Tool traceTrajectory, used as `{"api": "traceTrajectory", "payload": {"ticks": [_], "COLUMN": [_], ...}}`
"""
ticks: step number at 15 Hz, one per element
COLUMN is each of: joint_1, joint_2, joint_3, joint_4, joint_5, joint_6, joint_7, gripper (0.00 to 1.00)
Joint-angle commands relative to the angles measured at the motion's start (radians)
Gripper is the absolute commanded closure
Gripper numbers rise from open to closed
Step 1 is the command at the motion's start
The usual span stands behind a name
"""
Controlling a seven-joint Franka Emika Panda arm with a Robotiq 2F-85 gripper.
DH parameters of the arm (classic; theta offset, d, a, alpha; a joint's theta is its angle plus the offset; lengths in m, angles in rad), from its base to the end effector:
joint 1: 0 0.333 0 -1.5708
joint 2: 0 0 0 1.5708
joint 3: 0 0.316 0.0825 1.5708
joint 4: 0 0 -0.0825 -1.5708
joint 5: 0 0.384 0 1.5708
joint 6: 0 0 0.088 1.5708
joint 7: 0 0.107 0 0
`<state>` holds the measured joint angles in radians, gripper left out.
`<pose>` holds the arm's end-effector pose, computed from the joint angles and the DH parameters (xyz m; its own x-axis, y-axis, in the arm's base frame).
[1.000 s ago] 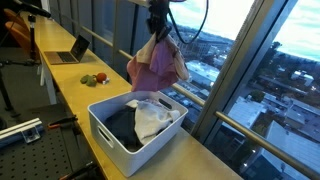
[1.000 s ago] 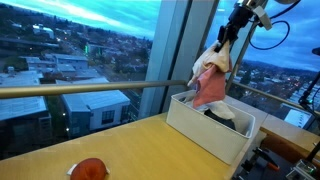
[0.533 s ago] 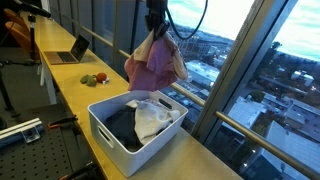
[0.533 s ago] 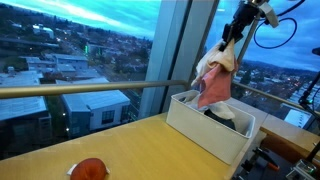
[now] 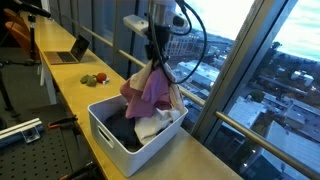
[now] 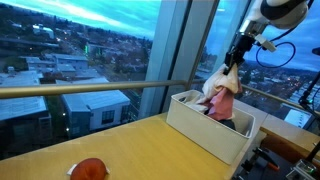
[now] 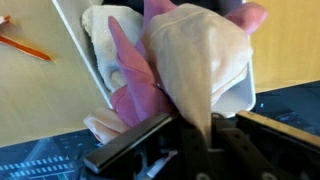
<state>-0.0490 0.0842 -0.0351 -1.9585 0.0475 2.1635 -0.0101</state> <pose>0.5867 -0.0472 0.4443 0.9877 -0.0993 0.1205 -0.0953 -0.9947 -0.0381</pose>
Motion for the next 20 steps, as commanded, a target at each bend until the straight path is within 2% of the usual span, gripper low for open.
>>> {"api": "traceTrajectory", "payload": {"ticks": [1,2,7,12,20], "joint_1": [-0.029,-0.033,-0.034,-0.008,0.064], "joint_2": [0.037,0.049,0.084,0.064,0.09], "joint_3": [-0.022,-0.024,-0.015,0.004,0.054], "joint_4": [-0.021,-0.026,-0.018,0.009,0.086], "joint_5": [0.036,0.035,0.032,0.014,0.001], "joint_6": [0.032,0.039,0.028,0.004,-0.012], "joint_7": [-0.053,-0.054,-0.053,-0.032,-0.003], "gripper": [0.98,0.72,0.38,0.02,0.0]}}
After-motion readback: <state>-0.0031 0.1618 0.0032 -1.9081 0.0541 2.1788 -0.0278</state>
